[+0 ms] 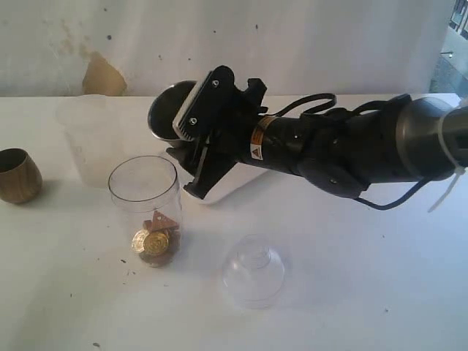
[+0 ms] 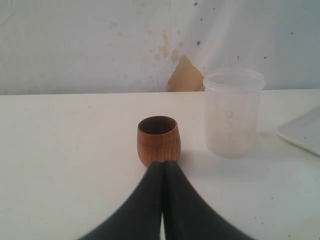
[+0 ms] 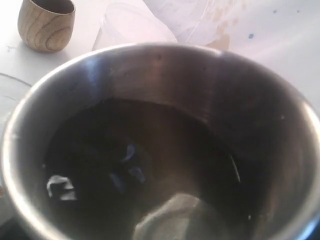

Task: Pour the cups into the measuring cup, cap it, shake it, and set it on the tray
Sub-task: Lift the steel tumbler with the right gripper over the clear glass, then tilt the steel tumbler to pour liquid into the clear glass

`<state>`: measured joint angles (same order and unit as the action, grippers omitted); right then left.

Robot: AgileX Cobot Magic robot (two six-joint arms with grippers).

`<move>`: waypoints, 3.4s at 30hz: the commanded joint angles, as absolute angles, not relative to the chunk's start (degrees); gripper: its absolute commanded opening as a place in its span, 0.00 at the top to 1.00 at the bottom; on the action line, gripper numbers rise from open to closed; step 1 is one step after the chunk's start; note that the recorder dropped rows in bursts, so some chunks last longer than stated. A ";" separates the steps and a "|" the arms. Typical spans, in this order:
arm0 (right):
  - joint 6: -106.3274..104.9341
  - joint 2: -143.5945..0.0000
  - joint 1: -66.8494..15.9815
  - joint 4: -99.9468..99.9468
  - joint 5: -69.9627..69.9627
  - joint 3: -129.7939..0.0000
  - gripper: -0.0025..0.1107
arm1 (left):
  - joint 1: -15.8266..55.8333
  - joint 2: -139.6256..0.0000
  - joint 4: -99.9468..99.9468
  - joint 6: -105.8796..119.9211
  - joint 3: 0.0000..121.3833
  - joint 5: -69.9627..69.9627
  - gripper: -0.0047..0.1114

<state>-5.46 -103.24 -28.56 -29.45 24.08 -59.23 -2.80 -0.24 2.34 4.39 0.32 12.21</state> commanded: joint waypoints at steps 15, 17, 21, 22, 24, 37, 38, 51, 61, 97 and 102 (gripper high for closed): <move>-18.21 -102.29 -28.60 -29.04 29.91 -60.03 0.98 | -2.86 0.00 2.17 4.28 0.00 11.59 0.96; -19.51 -102.29 -28.60 -29.04 29.91 -60.03 0.98 | -2.86 0.00 2.17 4.28 0.00 11.59 0.96; -20.97 -102.29 -28.60 -29.04 29.91 -60.03 0.98 | -2.86 0.00 2.17 4.28 0.00 11.59 0.96; -20.97 -102.29 -28.60 -29.04 29.91 -60.03 0.98 | -2.86 0.00 2.17 4.28 0.00 11.59 0.96; -22.89 -102.29 -28.60 -29.04 29.95 -60.03 0.98 | -2.86 0.00 2.17 4.28 0.00 11.59 0.96; -27.18 -102.29 -28.60 -28.93 29.98 -62.34 0.98 | -2.86 0.00 2.17 4.28 0.00 11.59 0.96; -27.66 -102.29 -28.60 -28.93 29.98 -62.34 0.98 | -2.86 0.00 2.17 4.28 0.00 11.59 0.96; -31.56 -102.29 -28.60 -28.93 26.81 -65.27 0.98 | -2.86 0.00 2.17 4.28 0.00 11.59 0.96; -36.68 -102.29 -28.60 -28.93 26.81 -65.51 0.98 | -2.86 0.00 2.17 4.28 0.00 11.59 0.96; -49.29 -102.29 -28.60 -28.93 27.18 -65.51 0.98 | -2.86 0.00 2.17 4.28 0.00 11.59 0.96; -51.18 -102.29 -28.60 -28.93 27.18 -65.51 0.98 | -2.86 0.00 2.17 4.28 0.00 11.59 0.96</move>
<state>-50.23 -103.24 -28.56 -29.46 24.45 -64.93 -2.80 -0.24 2.34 4.39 0.32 12.21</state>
